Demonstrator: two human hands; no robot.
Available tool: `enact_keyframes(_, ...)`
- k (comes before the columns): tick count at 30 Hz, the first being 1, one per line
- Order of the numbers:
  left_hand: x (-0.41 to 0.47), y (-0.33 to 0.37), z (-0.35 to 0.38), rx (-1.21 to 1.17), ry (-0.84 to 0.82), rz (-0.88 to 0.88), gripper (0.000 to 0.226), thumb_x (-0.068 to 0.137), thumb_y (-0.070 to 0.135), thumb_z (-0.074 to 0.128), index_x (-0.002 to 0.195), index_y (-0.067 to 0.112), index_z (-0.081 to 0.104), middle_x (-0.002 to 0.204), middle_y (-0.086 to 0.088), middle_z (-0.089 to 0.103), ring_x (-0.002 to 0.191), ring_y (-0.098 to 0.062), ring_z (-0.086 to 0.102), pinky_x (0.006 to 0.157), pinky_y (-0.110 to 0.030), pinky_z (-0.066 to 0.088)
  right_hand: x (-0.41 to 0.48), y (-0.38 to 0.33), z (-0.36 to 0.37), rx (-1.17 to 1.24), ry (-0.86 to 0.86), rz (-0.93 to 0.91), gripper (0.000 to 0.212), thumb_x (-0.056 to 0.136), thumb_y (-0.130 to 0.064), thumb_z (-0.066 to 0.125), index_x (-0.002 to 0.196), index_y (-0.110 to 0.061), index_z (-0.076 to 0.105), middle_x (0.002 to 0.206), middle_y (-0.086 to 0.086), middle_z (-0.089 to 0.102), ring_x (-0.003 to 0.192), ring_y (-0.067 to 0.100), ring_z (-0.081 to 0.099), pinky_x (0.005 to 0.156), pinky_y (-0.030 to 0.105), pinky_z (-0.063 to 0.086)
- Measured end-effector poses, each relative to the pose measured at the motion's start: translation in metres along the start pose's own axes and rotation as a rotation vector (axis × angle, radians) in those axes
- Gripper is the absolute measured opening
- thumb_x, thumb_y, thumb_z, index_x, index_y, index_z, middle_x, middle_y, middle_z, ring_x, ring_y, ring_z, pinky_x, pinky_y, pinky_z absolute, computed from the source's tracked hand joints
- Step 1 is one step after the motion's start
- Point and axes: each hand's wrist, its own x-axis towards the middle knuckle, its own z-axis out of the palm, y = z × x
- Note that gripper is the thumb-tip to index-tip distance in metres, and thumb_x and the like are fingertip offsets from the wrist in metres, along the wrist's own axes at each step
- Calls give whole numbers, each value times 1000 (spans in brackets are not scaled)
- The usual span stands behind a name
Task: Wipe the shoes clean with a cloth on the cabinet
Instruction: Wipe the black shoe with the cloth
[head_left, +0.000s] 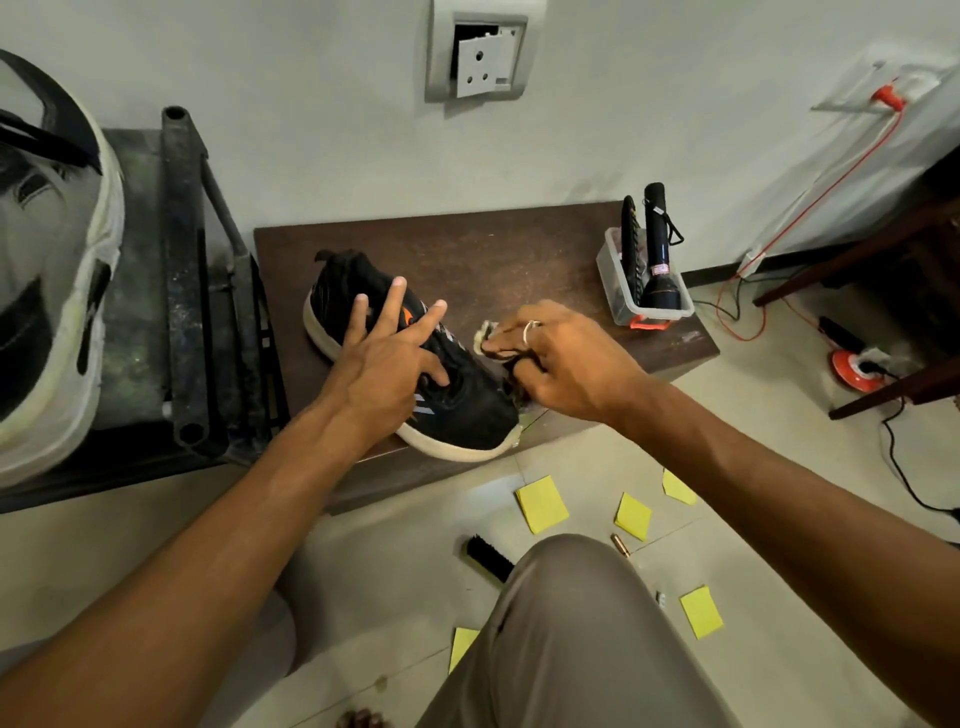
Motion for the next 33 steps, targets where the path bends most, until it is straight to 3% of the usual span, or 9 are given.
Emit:
enact_keyframes(3,-4,0,6,-106,12,-43,39,81,8,66,104,39,74,169,17,4,155,-26,-20,115,-52,-27,-8,-7,29,63,-84,-27,43,97,-14,59,139,-21,64,136,2,59,118,21,56,102,29,47)
enact_keyframes(5,-6,3,12,-185,9,-69,16,84,32,72,97,41,68,169,19,4,156,-24,-17,114,-54,-30,-16,-10,45,73,-54,40,43,98,-14,57,141,-18,62,136,5,58,116,23,58,96,26,44)
enact_keyframes(9,-6,2,22,-120,-64,-42,45,71,59,82,95,35,52,169,17,-4,155,-27,-20,112,-57,-29,-21,-19,46,42,14,34,29,94,-13,56,118,-12,71,115,9,64,99,29,62,79,40,54)
enact_keyframes(13,-6,5,22,-90,-62,-48,48,70,58,82,95,34,49,169,17,-7,155,-27,-20,112,-57,-28,-35,-38,41,-37,-84,-29,19,95,-23,53,98,-17,71,102,2,62,86,28,63,65,32,44)
enact_keyframes(19,-7,-1,18,-218,-99,-17,30,85,34,77,97,35,50,168,16,-14,153,-24,-28,110,-54,-34,-12,-32,34,-32,29,-52,26,96,-14,55,116,-11,70,119,7,64,99,25,54,80,42,53)
enact_keyframes(22,-7,0,18,-228,-87,-20,27,90,19,71,101,34,51,168,17,-14,153,-23,-28,112,-54,-33,-23,-35,53,-83,-32,-52,24,93,-11,56,112,-12,71,116,6,66,93,21,50,75,37,52)
enact_keyframes(28,-9,-1,22,-258,-67,-16,29,91,8,61,102,32,50,168,17,-14,153,-22,-27,111,-52,-33,-11,-34,30,130,-149,158,51,76,-43,34,92,-22,78,93,1,76,81,24,71,74,39,61)
enact_keyframes(31,-7,-3,18,-255,-81,8,28,94,5,54,106,30,52,167,18,-18,152,-22,-29,110,-52,-34,-5,-41,34,151,-25,31,39,88,-29,41,107,-29,76,109,-2,74,96,19,65,82,36,57)
enact_keyframes(33,-9,-3,19,-262,-71,3,32,93,1,51,107,30,53,167,20,-17,152,-20,-30,107,-48,-37,-14,-50,55,92,-77,-51,38,89,-25,42,113,-30,71,115,-3,68,100,21,57,84,38,55)
